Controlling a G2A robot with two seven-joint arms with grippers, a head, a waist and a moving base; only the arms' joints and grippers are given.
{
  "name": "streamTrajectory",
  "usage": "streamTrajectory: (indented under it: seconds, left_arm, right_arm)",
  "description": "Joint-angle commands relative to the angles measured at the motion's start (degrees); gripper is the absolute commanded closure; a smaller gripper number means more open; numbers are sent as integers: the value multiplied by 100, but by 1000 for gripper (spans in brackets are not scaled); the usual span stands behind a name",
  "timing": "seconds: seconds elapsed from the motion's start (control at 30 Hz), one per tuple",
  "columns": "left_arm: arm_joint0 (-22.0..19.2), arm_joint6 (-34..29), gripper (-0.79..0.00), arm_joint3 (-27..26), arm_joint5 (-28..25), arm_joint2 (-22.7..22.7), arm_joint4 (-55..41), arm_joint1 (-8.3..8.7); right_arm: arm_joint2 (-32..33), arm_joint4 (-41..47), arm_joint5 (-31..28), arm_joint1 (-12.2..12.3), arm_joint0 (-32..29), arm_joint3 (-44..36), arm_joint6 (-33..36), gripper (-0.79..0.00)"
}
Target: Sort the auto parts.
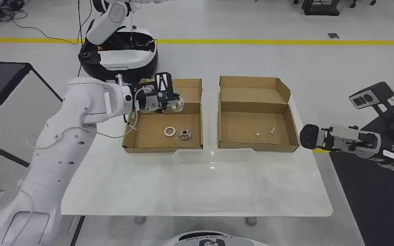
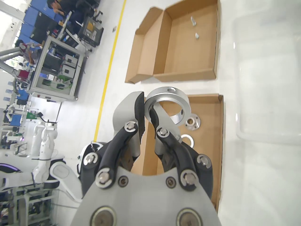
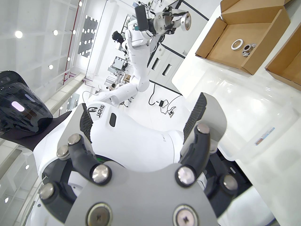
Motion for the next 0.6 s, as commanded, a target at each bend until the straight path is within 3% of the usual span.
streamTrajectory:
  seconds: [0.0,0.13,0.27,0.57]
  left_arm:
    - [29,-25,0,16,1,130,288,40]
    - [-149,24,0,160,1,474,838,123]
    - [-589,241,0,560,1,1002,1269,157]
    - [-1669,769,0,2111,1,2465,2025,30]
  right_arm:
    - [0,0,0,0,0,0,0,-785]
    - [0,0,0,0,0,0,0,-785]
    - [0,0,0,0,0,0,0,-785]
    - [0,0,0,0,0,0,0,-785]
